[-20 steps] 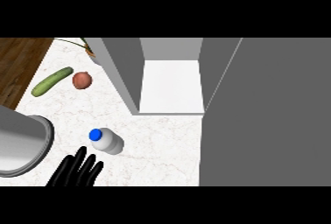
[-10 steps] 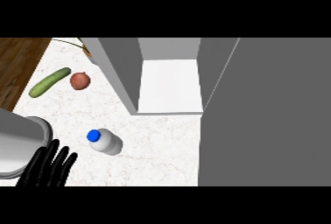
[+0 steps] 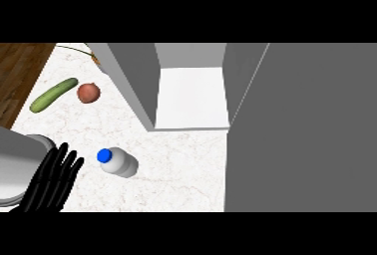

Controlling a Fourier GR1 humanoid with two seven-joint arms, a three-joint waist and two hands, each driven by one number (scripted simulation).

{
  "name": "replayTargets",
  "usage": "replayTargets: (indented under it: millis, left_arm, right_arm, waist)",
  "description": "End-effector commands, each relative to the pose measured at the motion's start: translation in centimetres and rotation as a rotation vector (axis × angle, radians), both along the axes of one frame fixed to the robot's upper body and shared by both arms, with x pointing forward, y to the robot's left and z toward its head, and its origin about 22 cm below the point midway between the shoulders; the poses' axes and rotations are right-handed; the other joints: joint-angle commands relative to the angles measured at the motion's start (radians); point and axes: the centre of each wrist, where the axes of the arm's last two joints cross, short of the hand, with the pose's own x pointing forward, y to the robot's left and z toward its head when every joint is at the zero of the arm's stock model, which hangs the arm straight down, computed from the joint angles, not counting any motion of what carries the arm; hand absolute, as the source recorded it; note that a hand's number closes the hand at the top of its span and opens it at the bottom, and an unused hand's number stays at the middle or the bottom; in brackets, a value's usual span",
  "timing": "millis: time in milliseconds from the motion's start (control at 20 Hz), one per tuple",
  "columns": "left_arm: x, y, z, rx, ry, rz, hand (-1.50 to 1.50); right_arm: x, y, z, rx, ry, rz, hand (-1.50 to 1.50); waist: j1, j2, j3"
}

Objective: Pick up the bottled water, place it into the cabinet and close the cabinet

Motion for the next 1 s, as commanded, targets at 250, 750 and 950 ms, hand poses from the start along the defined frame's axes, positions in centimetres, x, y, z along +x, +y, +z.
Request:
replayTargets:
  millis: [250,750,950]
  left_arm:
    - [4.0,3.5,-3.5,0.033,-0.014,-0.011,-1.50]
    - [6.3,3.8,-9.9,0.062,0.060,0.052,-1.50]
    - [8.2,4.0,-13.0,0.055,0.107,0.070,-1.50]
  right_arm:
    - [-2.9,1.3,3.4,0.118,-0.060,0.073,-1.50]
    - [-3.8,0.7,3.4,0.116,-0.088,0.082,-1.50]
    - [-3.7,0.5,2.6,0.125,-0.066,0.107,-1.50]
  waist:
    - [0.002,0.002,0.000]
    - [-0.001,0.001,0.000]
    - [-0.007,0.004,0.000]
